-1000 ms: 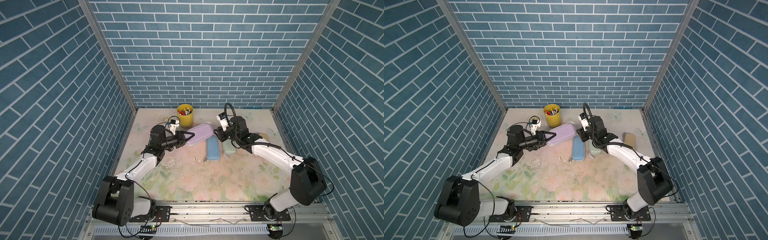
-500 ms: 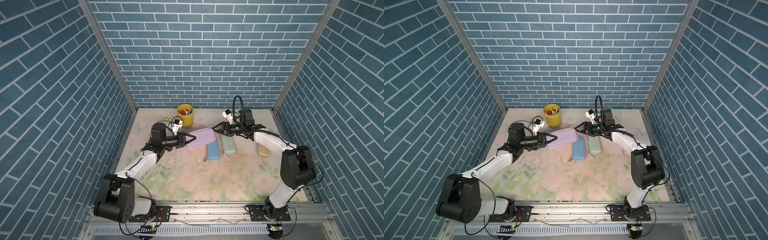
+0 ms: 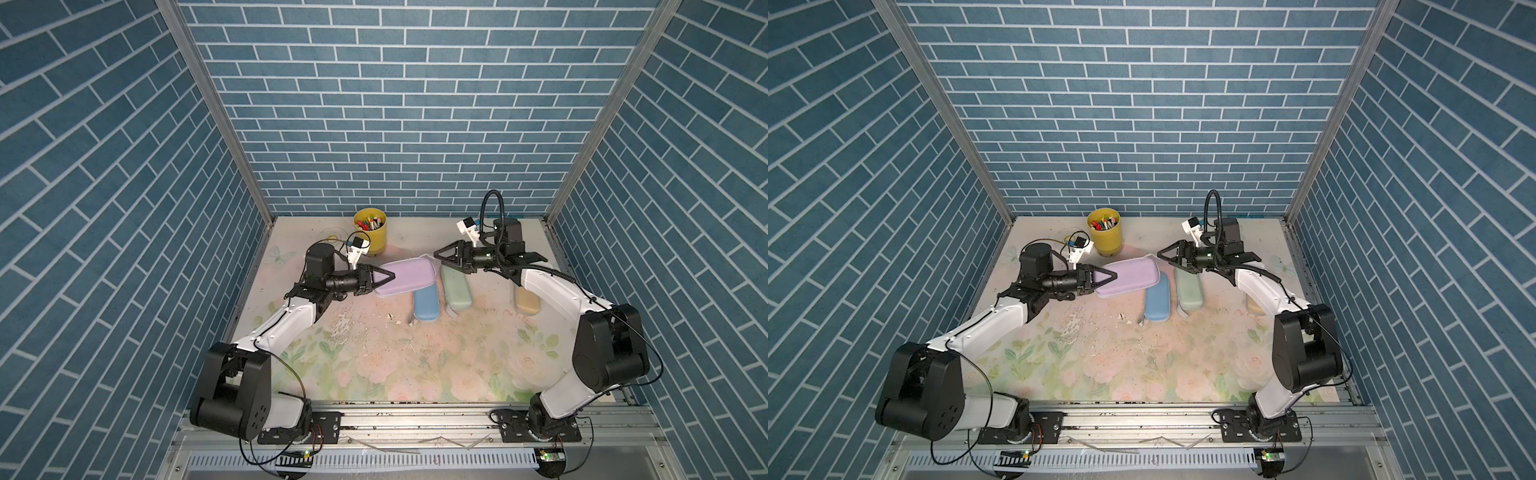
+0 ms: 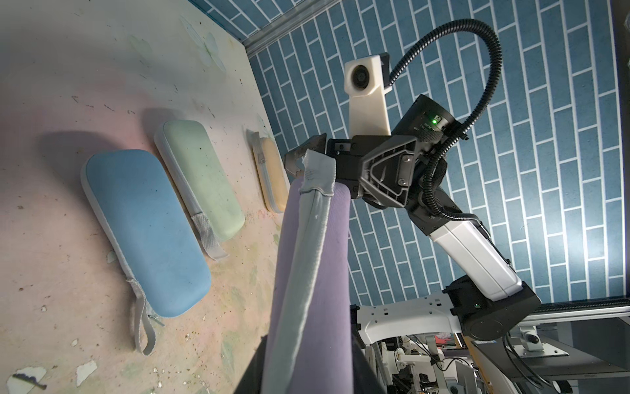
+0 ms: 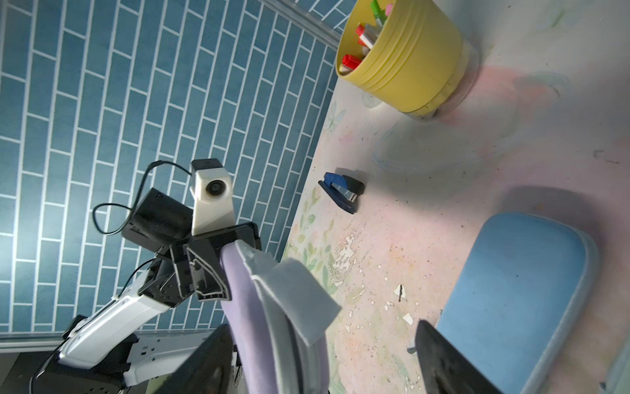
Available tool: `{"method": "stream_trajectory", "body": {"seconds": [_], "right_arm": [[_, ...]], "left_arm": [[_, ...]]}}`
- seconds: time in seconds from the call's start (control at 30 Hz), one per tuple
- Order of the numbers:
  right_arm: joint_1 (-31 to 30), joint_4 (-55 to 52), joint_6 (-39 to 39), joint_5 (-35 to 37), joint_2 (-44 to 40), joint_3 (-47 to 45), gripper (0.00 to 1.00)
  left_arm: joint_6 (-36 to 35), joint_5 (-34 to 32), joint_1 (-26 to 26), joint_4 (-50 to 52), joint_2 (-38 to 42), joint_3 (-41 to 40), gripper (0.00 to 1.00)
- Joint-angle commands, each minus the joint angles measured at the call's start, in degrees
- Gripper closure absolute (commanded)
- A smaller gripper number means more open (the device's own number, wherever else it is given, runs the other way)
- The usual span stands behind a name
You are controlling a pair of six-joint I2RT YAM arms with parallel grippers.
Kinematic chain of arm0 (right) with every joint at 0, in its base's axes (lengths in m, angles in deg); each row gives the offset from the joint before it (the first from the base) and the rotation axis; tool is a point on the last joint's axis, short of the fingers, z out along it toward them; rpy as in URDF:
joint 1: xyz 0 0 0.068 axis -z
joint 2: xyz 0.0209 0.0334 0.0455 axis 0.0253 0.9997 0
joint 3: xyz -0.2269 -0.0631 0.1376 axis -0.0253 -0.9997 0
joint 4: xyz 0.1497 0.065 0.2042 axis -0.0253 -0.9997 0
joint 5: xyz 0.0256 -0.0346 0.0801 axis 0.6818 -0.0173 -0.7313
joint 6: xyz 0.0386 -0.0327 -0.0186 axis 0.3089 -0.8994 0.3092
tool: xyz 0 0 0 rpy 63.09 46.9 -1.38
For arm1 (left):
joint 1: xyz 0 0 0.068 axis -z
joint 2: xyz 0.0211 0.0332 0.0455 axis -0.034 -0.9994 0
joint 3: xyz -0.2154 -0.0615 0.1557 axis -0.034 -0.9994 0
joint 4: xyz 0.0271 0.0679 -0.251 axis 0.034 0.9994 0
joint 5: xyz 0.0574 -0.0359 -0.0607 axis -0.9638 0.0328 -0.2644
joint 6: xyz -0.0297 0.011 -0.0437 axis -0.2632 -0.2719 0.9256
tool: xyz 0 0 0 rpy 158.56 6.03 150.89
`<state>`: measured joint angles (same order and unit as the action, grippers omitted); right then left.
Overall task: Put umbrellas into zippered umbrella sleeves
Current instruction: Adjust the umbrella sleeve.
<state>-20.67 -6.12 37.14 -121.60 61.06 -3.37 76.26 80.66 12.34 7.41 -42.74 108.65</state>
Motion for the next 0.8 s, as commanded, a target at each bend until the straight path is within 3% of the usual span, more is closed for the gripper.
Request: {"method": "stream_trajectory", "body": {"seconds": [0.0,0.17,0.3,0.37,0.47,0.53,0.6,0.67,0.77], "right_arm": [[-3.15,-1.94,-1.58,-3.52,1.35,1.58,0.16],[-7.25,-9.94,-7.58,-3.80,5.80,7.70,0.23],[-7.32,-5.78,-4.76,-5.58,5.79,7.39,0.47],[-7.34,-3.80,-2.91,-5.73,5.47,6.58,0.62],[-7.31,6.29,5.34,-3.98,4.75,3.08,0.76],[-7.23,14.81,12.19,-1.05,4.34,0.88,0.81],[-7.23,21.72,18.04,3.91,3.98,-0.59,0.86],[-7.32,27.46,23.66,10.42,3.70,-2.16,0.89],[-8.18,36.77,32.94,25.74,2.53,-6.71,0.92]], "left_arm": [[-1.09,1.81,0.52,-1.86,-0.07,2.44,0.81],[-0.90,3.30,2.06,-2.88,0.03,2.92,0.81],[-1.14,4.09,1.94,-2.60,-0.87,3.26,0.78],[-0.35,2.28,1.21,-2.90,-0.94,3.44,0.63],[5.19,-4.27,-1.88,-9.07,0.98,1.22,0.38],[12.42,-10.39,-5.09,-17.02,3.33,-3.14,0.30],[20.41,-19.36,-7.74,-25.18,5.90,-10.65,0.23],[23.74,-26.48,-7.39,-28.85,7.73,-16.00,0.20],[25.83,-36.99,-1.50,-31.21,9.87,-21.69,0.17]]}}
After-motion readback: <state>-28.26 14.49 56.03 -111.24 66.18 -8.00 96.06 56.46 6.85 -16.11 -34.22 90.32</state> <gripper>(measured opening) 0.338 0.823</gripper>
